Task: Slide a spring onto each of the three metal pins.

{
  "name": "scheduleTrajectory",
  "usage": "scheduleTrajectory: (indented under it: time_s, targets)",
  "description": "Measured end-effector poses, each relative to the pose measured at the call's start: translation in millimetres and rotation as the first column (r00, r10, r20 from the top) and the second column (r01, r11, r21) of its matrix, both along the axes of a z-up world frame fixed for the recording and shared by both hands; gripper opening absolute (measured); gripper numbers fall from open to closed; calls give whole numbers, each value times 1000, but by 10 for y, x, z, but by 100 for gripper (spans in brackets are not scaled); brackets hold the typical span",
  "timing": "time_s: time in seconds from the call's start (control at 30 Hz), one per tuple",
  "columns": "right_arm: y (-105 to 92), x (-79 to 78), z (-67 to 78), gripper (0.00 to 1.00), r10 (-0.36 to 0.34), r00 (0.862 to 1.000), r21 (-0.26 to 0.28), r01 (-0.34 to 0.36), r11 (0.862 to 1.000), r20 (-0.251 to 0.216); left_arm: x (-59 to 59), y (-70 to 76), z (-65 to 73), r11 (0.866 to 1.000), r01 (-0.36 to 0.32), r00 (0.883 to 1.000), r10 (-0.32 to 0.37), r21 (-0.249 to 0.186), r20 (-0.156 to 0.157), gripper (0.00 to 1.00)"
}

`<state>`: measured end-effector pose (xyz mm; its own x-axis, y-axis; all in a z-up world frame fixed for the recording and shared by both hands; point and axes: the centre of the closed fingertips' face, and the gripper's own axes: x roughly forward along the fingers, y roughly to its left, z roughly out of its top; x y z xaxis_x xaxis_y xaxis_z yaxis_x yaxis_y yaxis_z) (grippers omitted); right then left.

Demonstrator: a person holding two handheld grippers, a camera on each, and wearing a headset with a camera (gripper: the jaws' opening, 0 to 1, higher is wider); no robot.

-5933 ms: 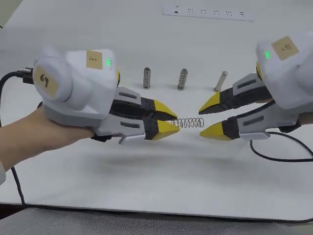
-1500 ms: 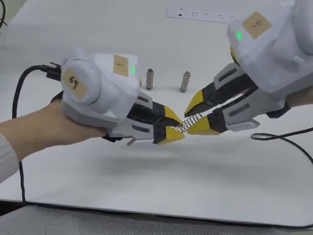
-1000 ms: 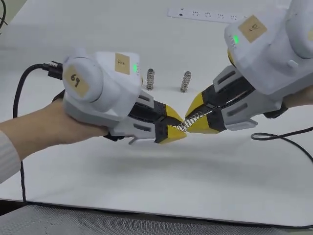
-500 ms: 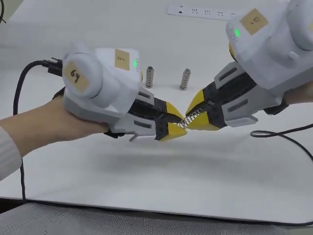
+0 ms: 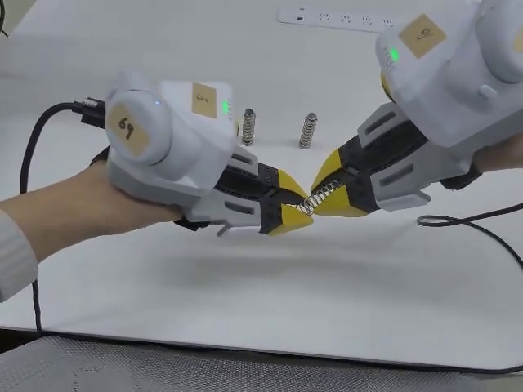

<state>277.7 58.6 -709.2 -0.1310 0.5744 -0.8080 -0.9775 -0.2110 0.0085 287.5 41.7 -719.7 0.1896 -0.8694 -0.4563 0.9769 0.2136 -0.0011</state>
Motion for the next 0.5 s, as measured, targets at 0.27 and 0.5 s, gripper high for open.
scheduleTrajectory:
  time_s: [0.27,0.5]
  targets:
    - [0,0,27,8,-1,1000,4,1,1000,1,16,9,21,1000,-9,1000,9,-23,-4,3]
    - [-3,13,43,8,-2,1000,3,2,1000,3,18,28,-8,1000,-20,1000,20,-18,-8,9]
